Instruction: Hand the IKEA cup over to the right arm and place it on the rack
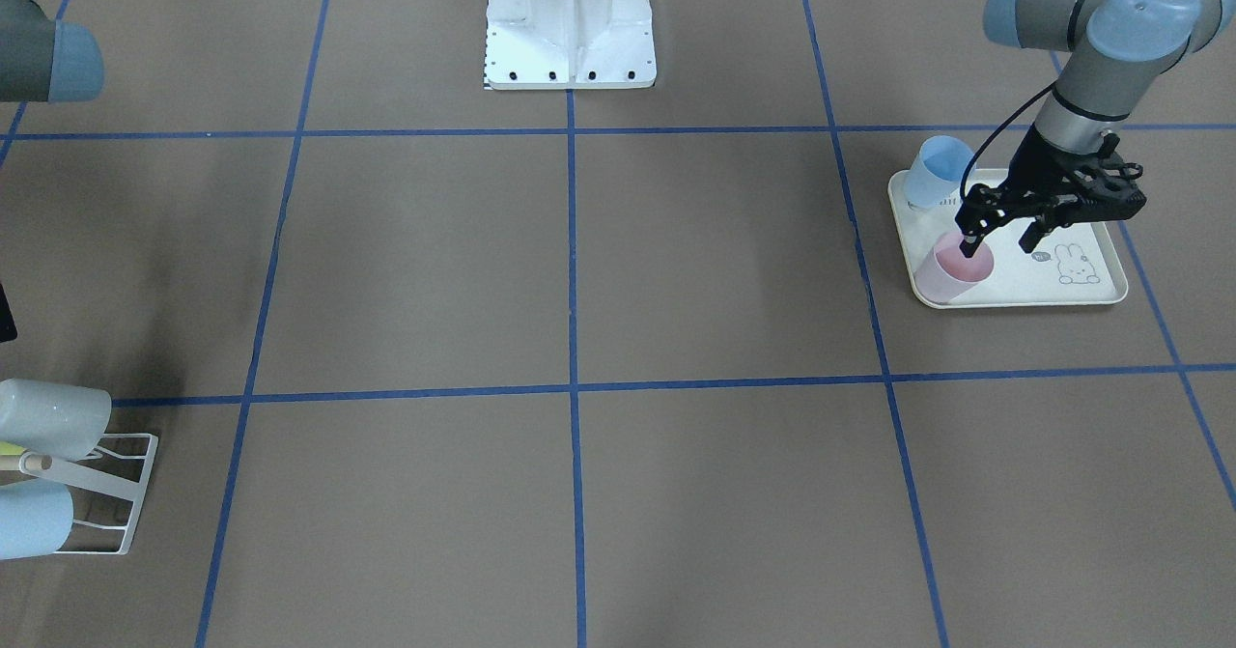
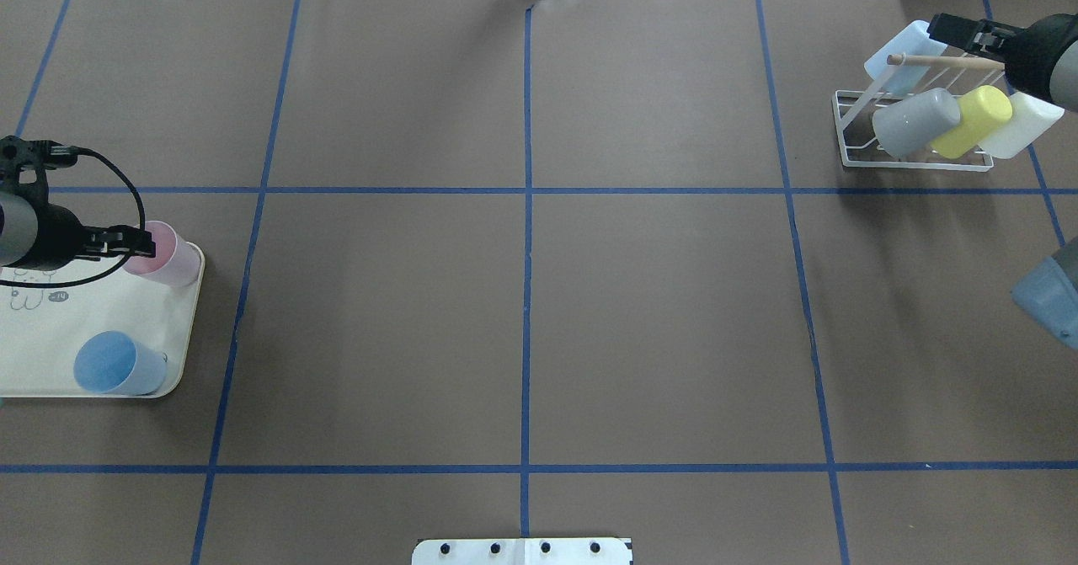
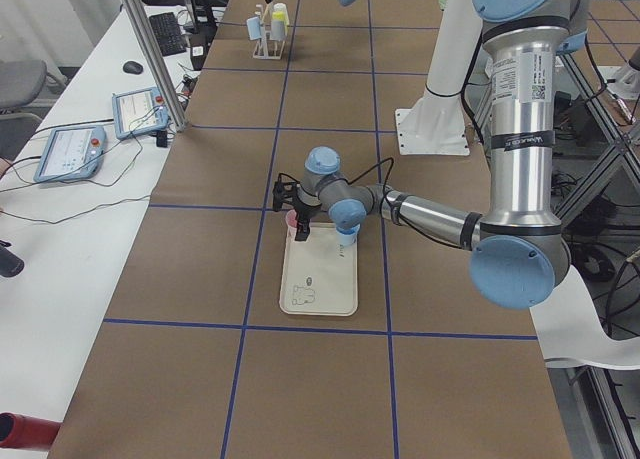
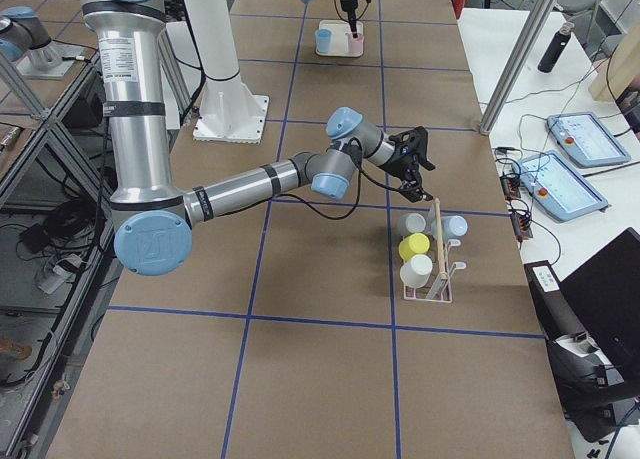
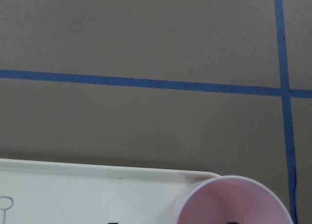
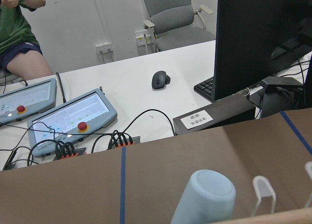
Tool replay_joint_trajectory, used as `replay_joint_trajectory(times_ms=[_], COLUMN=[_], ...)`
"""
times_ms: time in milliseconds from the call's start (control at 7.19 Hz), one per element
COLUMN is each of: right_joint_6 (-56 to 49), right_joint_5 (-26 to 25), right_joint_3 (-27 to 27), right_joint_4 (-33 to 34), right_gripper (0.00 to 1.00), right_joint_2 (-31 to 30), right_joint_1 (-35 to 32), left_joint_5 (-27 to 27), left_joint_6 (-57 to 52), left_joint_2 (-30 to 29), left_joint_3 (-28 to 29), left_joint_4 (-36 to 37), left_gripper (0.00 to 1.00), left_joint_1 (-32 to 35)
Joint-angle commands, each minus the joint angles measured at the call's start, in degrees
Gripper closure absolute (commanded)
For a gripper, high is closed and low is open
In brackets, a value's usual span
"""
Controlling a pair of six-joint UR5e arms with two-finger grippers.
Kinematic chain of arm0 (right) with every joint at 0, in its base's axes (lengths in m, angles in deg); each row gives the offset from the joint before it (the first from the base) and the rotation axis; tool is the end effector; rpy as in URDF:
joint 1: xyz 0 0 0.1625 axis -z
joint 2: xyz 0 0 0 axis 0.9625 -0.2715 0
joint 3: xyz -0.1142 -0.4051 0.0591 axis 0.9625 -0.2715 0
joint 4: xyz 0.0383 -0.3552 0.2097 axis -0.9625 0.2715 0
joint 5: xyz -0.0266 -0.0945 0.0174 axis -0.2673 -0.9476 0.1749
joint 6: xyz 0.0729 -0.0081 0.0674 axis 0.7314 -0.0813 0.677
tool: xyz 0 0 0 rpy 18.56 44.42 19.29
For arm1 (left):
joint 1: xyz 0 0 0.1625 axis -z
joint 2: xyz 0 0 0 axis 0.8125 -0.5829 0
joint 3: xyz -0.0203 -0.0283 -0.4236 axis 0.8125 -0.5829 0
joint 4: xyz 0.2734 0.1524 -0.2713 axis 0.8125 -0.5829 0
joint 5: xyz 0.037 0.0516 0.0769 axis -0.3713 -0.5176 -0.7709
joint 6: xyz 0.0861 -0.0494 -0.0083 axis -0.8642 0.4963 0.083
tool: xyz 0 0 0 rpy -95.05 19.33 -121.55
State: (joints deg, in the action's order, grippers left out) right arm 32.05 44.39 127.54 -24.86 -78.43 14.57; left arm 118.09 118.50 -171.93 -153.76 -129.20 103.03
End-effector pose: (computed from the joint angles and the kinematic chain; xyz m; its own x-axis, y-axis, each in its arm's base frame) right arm -0.1518 -0.5313 0.4277 0.5877 0.1310 0.7984 -0.6912 0.5942 0.4114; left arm 0.2552 -0.4392 0.5191 0.6791 -0.0589 -0.7317 0.2297 0.9638 0.1356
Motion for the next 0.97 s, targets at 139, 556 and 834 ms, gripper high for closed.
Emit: replay_joint_trajectory(times_ms=[139,556,834], right_joint_6=[0.10,12.79,24.99], right_joint_5=[1.45,8.98,17.51], right_joint_3=[0.93,4.44,6.91], right_joint_4=[0.00,-0.26,-0.70], right_gripper=[0.00,0.00,0.00], right_joint_2=[-0.15,0.11,1.51], right_joint_1=[0.00,0.17,1.57], left_joint_5=[2.14,13.64,14.11], left_joint_6=[0.26,1.05,18.28], left_joint_2=[-1.00,-4.66,-15.70], left_joint_3=[1.41,-2.81,-2.64], left_joint_4=[0.01,0.02,-0.86], left_gripper=[1.00,1.00,1.00], left_joint_1=[-1.05,7.61,7.57])
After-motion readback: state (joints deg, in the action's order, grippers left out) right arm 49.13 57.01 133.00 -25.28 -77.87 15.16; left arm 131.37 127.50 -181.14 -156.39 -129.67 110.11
